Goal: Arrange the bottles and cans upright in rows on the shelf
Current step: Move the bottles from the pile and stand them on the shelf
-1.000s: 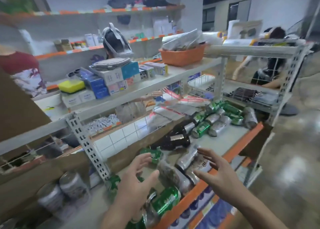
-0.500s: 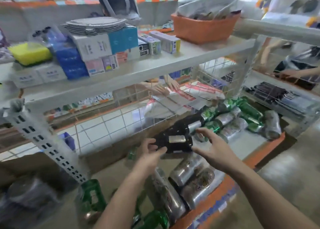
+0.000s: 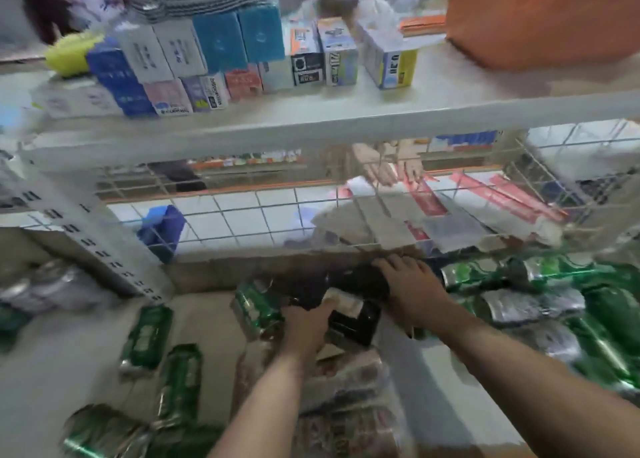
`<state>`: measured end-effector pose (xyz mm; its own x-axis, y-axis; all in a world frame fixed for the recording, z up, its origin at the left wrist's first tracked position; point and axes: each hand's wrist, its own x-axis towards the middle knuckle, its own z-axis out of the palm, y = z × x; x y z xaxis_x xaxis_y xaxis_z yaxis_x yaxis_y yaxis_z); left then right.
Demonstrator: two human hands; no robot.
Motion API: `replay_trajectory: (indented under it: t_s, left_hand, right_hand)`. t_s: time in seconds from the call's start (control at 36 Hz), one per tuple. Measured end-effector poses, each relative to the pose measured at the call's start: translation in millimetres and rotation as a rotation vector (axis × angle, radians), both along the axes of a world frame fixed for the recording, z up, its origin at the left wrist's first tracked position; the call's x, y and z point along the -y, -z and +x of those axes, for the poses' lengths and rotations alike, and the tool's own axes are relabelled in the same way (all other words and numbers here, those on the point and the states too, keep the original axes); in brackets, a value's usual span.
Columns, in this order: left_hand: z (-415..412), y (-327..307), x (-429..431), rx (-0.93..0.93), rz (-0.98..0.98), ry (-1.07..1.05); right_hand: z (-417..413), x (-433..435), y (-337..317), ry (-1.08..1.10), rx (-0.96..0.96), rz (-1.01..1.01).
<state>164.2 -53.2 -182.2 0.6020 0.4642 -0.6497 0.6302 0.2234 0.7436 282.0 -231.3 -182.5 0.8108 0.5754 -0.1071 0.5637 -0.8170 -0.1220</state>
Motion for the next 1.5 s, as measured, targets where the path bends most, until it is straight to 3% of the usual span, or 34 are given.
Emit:
replay_trajectory:
  t_s: [0.11,0.28,0.42,0.58,0.69,0.89,1.06,1.14,1.31,1.36,1.5]
  left_hand:
    - [14.3,16.6,11.9,0.009,-0.146,-0.166]
    - [37.3,47.9,14.1,0.074,-0.114,-0.345]
    - [40.2,23.7,24.1,0.07,0.021,-0.378]
    - [31.4,5.4,30.2,0.272,0.224,-0.288]
    - [24.7,-6.5,30.0,0.409,0.353,-0.186]
    - [22.0,-12.8,32.1,0.491,0.512,-0.064]
    - [26.5,-28.2,29.9,0.512,0.46,-0.025]
    - [24.6,-46.0,26.5,0.535,0.451,-0.006]
    - [9.5,-90.2,21.2,0.661,0.468,-0.078]
    - [-3.1,-101.8,19.7,0.718,0.465,-0.123]
    - [-32.4,-122.7,12.6,0.834,0.4,-0.266]
  right_hand:
    - [5.3,1.0,11.6,-0.057,0.081,-0.095]
    - [7.2,-20.2,6.2,-0.023,0.097,-0.154]
    - [7.2,-24.5,1.1,-0.03,0.117,-0.201]
    - [16.0,-14.0,0.0,-0.071,0.056,-0.187]
    - [25.1,-4.1,0.9,-0.041,0.087,-0.033]
    - [28.9,18.5,-11.9,-0.012,-0.151,0.383]
    - [19.0,26.0,-12.6,0.076,-0.307,0.746]
    - [8.0,22.2,-20.7,0.133,-0.405,1.022]
    - [-19.7,10.2,-86.5,0.179,-0.343,1.47]
    - [-25.8,11.5,-109.7,0.148,-0.333,1.543]
    - [-41.5,-5.8,-116.5,0.213,-0.6,1.492]
